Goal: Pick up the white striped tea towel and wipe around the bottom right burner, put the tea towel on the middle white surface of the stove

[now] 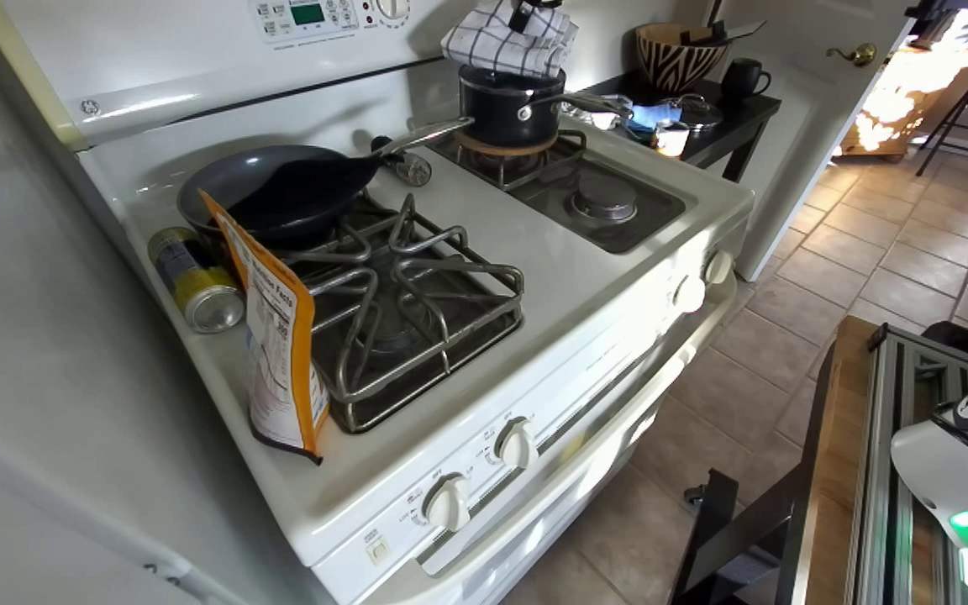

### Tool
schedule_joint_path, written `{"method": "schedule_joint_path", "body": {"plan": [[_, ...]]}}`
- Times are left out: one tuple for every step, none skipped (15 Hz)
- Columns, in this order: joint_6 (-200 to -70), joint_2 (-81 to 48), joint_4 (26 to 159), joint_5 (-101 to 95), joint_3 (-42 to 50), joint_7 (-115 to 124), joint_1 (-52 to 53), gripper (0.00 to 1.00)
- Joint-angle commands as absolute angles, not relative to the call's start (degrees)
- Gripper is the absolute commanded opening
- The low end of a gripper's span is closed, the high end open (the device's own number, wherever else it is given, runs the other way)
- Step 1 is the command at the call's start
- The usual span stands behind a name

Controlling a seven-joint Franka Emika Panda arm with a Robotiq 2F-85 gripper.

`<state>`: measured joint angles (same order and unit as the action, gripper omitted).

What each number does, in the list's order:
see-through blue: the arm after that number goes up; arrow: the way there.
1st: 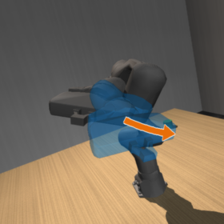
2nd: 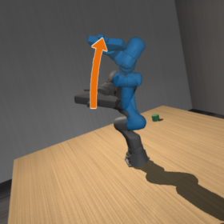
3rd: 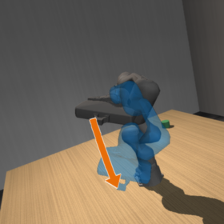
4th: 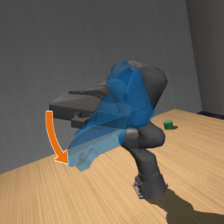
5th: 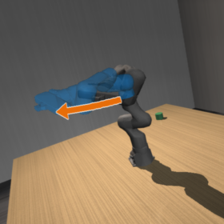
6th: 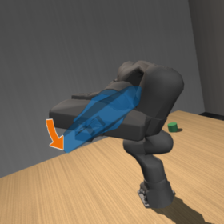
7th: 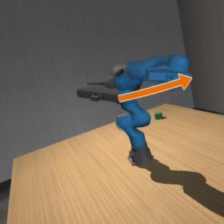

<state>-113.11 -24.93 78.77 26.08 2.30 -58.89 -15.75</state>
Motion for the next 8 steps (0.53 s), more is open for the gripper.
{"method": "schedule_joint_path", "body": {"plan": [[-112.32, -23.25, 77.96, 29.24, 0.75, -62.25, -19.11, 0.04], [-112.18, -22.78, 77.98, 30.23, 0.6, -63.37, -19.77, 0.04], [-111.28, -22.0, 78.04, 31.64, 0.34, -65.1, -20.58, 0.04], [-110.7, -21.22, 78.28, 32.44, 0.4, -66.72, -21.08, 0.04], [-109.6, -20.37, 78.85, 33.16, 0.47, -68.49, -21.53, 0.04], [-108.52, -19.28, 79.55, 33.58, 0.9, -69.93, -21.81, 0.04], [-107.23, -17.94, 80.77, 33.96, 1.33, -71.32, -22.04, 0.04], [-106.51, -16.08, 82.81, 33.97, 1.32, -72.37, -22.51, 0.04]]}}
